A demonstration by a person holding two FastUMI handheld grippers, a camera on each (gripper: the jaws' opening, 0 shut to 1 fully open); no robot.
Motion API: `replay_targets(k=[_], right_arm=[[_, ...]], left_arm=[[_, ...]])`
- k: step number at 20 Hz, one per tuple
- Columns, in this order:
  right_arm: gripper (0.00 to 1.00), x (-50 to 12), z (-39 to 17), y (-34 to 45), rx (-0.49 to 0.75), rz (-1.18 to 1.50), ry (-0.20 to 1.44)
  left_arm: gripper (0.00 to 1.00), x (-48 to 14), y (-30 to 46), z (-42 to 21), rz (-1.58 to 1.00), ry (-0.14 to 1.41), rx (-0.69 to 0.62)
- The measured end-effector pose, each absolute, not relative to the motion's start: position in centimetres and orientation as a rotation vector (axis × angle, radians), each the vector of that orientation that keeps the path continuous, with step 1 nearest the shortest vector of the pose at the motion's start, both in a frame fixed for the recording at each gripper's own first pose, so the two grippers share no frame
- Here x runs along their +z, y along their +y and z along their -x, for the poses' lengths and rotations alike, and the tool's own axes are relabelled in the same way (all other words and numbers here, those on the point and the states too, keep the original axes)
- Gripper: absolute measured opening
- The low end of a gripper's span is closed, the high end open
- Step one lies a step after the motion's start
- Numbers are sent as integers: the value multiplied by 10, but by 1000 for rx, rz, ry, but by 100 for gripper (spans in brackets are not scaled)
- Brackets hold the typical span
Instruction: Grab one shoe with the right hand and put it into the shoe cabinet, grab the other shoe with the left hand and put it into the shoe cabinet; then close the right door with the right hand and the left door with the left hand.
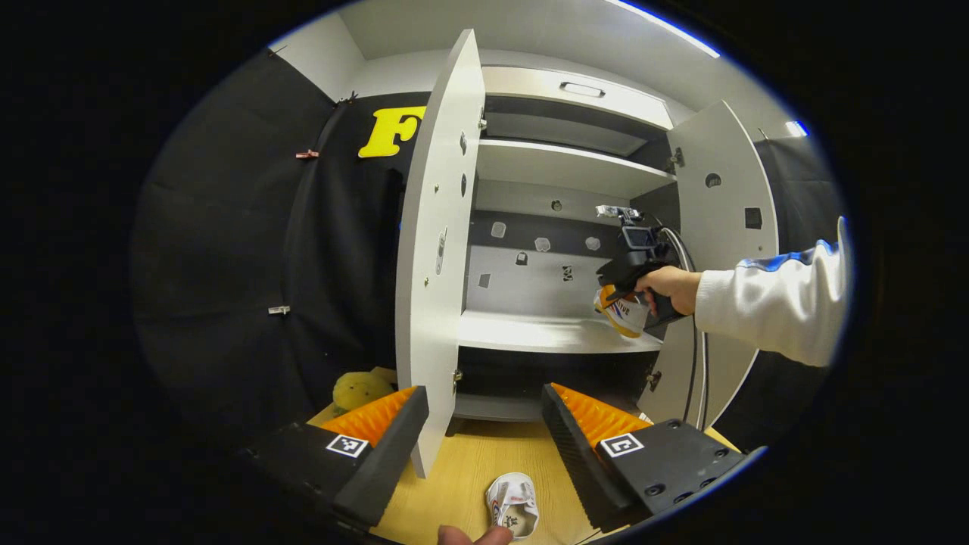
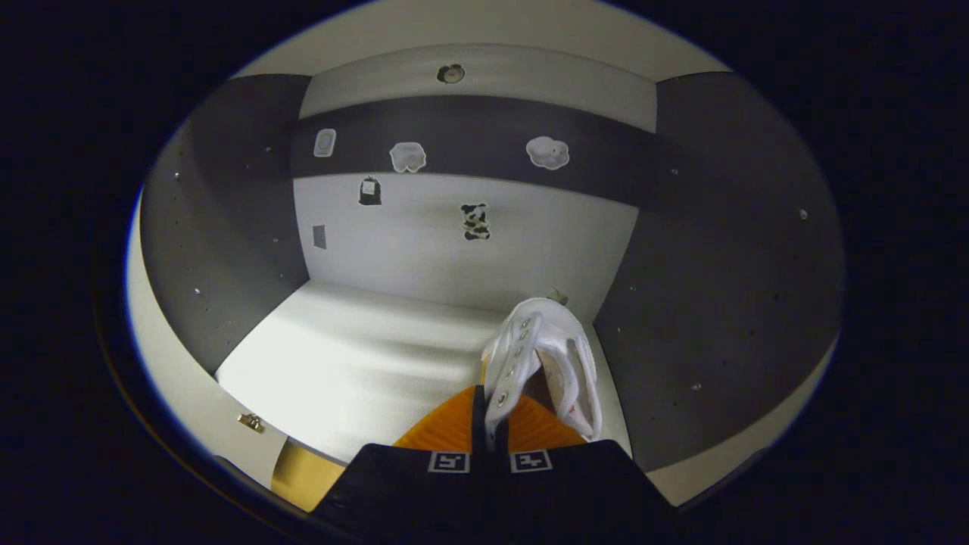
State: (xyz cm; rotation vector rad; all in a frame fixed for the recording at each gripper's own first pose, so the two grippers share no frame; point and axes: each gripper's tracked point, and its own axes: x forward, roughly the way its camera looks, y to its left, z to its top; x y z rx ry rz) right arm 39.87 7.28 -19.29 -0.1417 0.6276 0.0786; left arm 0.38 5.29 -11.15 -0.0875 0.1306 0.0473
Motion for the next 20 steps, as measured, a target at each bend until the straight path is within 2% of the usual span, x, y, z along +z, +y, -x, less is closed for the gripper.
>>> replay_targets(k=[6,10,12,14,15,16,17,18,19,20], right_arm=[[5,-233,-435,78,63,242,684],[5,-250,-436,88,55,219,729],[9,-249,-434,87,45,211,725],[23,-247,-427,92,57,134,723],[40,-246,-423,93,58,90,728],[46,-243,-417,95,63,56,730],[67,-240,-414,97,68,33,724],[75,-235,-409,98,70,27,711],[86,-228,-404,99,73,27,688],[89,-219,-400,98,73,31,660]], left_arm=[[95,-113,52,-4,58,134,73],[95,-113,51,-3,64,139,82],[95,-111,51,-2,65,135,88],[95,-109,50,-1,69,130,84],[95,-108,49,0,70,124,79],[95,-107,48,1,72,122,74],[95,-106,48,2,73,120,73],[95,-104,47,3,73,117,70],[95,-102,47,4,71,111,71],[95,-99,47,5,69,105,69]])
